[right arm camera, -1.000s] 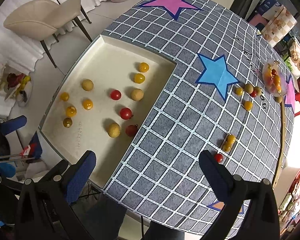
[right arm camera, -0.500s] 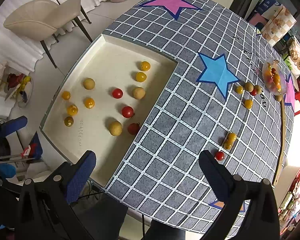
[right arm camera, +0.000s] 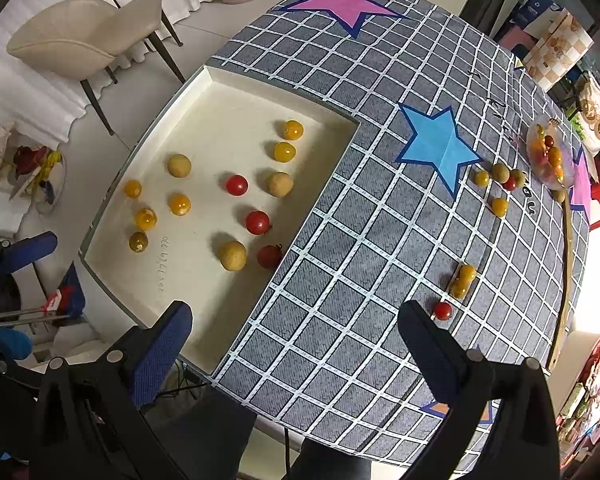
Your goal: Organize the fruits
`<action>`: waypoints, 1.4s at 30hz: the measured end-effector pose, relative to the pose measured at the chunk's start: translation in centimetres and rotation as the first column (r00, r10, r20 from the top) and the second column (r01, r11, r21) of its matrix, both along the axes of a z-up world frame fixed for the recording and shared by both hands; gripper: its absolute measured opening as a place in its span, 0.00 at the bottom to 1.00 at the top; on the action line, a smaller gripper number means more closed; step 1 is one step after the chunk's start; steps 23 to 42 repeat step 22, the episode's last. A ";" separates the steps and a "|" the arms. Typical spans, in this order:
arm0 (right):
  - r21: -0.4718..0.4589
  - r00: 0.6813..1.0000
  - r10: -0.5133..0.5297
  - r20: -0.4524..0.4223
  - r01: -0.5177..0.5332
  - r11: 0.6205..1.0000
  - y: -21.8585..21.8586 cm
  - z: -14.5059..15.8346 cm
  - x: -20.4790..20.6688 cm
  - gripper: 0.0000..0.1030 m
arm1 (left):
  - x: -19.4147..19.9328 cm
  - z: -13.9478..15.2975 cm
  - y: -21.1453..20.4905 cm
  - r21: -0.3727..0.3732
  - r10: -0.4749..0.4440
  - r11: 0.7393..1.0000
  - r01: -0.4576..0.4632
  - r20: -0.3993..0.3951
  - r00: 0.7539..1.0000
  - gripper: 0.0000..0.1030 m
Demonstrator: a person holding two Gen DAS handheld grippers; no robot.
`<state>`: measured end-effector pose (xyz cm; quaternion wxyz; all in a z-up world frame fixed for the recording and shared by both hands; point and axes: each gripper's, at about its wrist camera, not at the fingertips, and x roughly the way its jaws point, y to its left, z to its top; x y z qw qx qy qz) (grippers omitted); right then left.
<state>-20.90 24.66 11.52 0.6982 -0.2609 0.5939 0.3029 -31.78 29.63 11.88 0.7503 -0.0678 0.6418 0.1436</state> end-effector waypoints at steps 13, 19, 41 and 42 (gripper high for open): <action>-0.001 1.000 -0.002 -0.005 0.002 1.000 0.0 -0.3 -0.1 1.00 | 0.0 -0.2 -0.2 -0.003 -0.009 1.000 0.009 -0.003 1.000 1.00; -0.001 1.000 0.000 -0.004 0.000 1.000 0.1 -0.3 -0.1 1.00 | 0.0 -0.1 -0.1 0.000 -0.008 1.000 0.008 0.003 1.000 1.00; -0.001 1.000 -0.002 -0.004 0.002 1.000 0.1 -0.3 -0.2 1.00 | -0.1 0.2 0.1 -0.008 -0.008 1.000 0.008 0.018 1.000 1.00; -0.001 1.000 -0.002 -0.004 0.002 1.000 0.1 -0.3 -0.2 1.00 | -0.1 0.2 0.1 -0.008 -0.008 1.000 0.008 0.018 1.000 1.00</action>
